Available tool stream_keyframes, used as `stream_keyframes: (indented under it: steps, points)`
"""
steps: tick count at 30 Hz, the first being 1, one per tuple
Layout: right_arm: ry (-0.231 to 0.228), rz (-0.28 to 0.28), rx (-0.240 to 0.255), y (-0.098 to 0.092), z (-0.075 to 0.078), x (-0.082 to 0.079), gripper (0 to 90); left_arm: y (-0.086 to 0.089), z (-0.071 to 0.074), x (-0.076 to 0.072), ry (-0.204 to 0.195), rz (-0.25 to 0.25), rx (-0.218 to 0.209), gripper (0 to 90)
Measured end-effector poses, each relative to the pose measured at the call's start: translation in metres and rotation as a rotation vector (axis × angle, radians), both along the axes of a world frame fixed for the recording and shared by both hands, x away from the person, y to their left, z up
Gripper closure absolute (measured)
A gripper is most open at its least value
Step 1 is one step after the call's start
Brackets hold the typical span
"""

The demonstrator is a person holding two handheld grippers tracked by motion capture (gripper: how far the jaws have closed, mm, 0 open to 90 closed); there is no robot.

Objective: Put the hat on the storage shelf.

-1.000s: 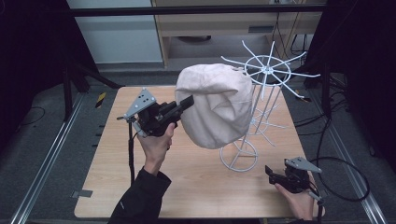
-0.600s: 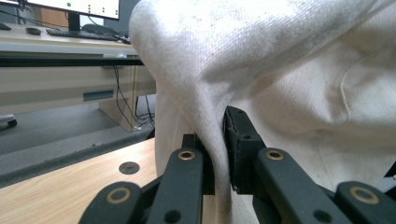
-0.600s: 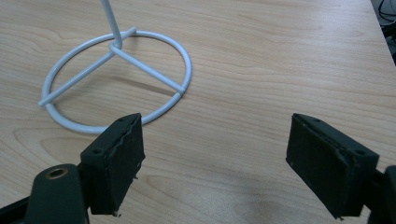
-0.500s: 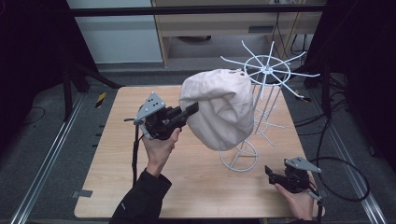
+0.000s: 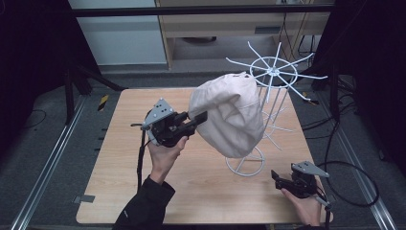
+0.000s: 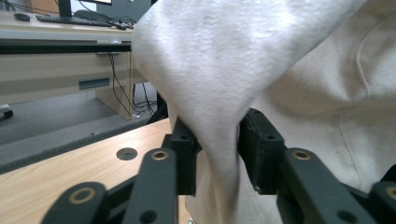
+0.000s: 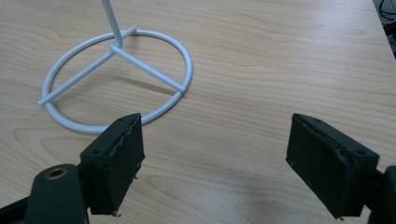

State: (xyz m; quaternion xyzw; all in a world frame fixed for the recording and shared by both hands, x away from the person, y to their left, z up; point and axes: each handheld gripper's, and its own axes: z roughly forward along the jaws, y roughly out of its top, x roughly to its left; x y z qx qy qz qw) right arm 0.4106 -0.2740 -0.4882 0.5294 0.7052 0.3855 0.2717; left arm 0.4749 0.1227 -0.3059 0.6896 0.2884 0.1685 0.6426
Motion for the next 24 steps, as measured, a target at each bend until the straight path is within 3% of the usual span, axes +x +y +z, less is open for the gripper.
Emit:
stream_keyframes:
  steps: [4,7,14,23,24]
  points:
    - [-0.001,0.000,0.001,0.000,0.000,0.000,18.9,0.004,-0.003,-0.003,0.002,0.006,0.001,55.3]
    - [0.002,-0.001,0.002,0.001,0.000,0.000,18.9,0.009,-0.003,-0.006,0.010,-0.010,-0.016,52.6]
    - [0.005,-0.003,0.004,0.002,0.000,0.000,18.7,0.023,-0.002,-0.018,-0.020,0.030,0.015,39.5]
    - [0.008,-0.007,0.008,0.001,0.000,0.000,18.5,0.057,-0.017,-0.037,-0.024,0.099,0.146,33.7]
    - [0.008,-0.007,0.008,0.001,0.000,0.000,18.5,0.057,-0.017,-0.037,-0.024,0.099,0.146,33.4]
